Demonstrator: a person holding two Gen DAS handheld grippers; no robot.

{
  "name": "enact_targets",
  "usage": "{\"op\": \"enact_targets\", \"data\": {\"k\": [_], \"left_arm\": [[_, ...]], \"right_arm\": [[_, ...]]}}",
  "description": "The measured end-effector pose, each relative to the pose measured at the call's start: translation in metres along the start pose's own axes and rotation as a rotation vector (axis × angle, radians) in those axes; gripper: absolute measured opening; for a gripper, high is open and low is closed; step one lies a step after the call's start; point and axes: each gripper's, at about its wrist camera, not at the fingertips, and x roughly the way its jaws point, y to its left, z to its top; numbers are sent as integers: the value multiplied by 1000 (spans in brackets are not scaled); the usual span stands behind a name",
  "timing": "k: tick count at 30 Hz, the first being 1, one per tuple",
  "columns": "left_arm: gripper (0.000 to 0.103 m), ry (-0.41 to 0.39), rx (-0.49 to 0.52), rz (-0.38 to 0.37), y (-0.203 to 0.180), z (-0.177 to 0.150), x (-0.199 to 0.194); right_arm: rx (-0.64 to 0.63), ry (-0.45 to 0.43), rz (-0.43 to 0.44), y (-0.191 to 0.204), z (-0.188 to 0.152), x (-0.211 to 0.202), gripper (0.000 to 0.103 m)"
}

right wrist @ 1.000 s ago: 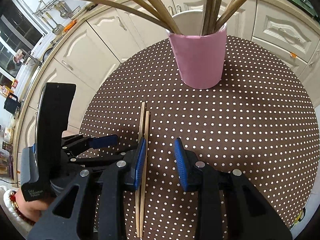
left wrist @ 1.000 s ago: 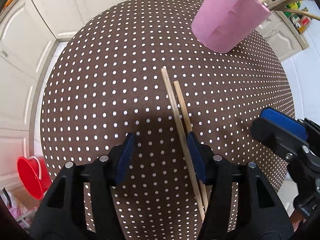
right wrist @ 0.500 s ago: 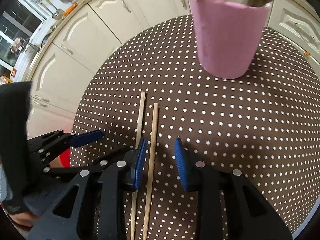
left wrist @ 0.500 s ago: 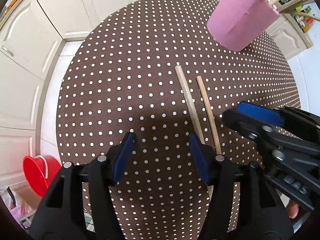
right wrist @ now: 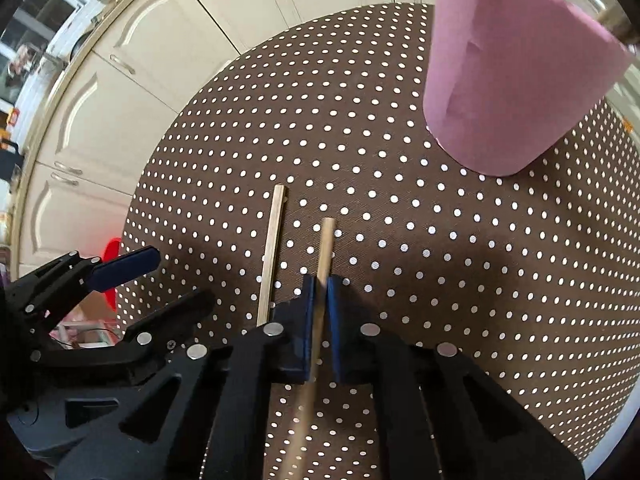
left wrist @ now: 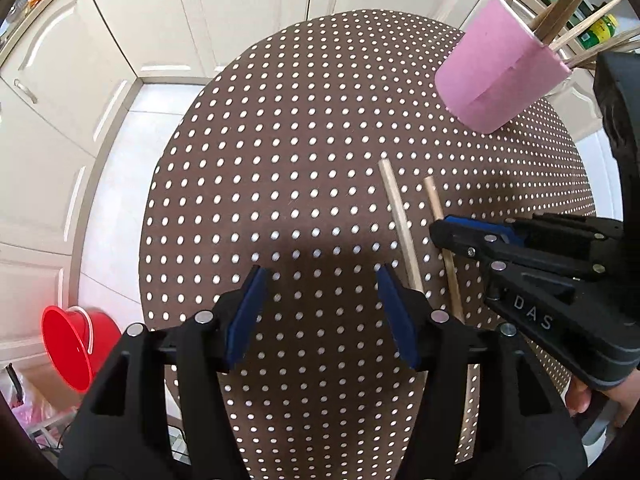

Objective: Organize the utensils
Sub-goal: 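Move both grippers to the last two chopsticks and grasp one each, then lift the chopsticks upright with both grippers and carry them toward the pink cup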

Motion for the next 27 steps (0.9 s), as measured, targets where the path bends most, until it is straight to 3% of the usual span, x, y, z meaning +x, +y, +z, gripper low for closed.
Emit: {"op": "enact_targets", "data": {"k": [8,12,15,18,22,23,27], "left_arm": [[58,10,31,-58,-33,28,12],[57,34,75,-39,-51,37,24],[36,62,104,-9,-64,44,35],[34,61,138,34,-73,47,40],[18,42,150,69,-75,48,38],[12,41,146,69,-74,48,37],[6,27,120,31,-72,48,31]], "right_arm": [[76,-25,56,-37,-9,-17,5],[114,-40,84,-56,-13,-26,5],[130,-51,103,-62,-16,-31,5],[137,-60,115,-68,-19,-37,5],[137,-70,120,-65,-22,-41,5],[136,-74,121,-63,-23,-44,5],[123,-97,120,-48,-20,-54,5]]}}
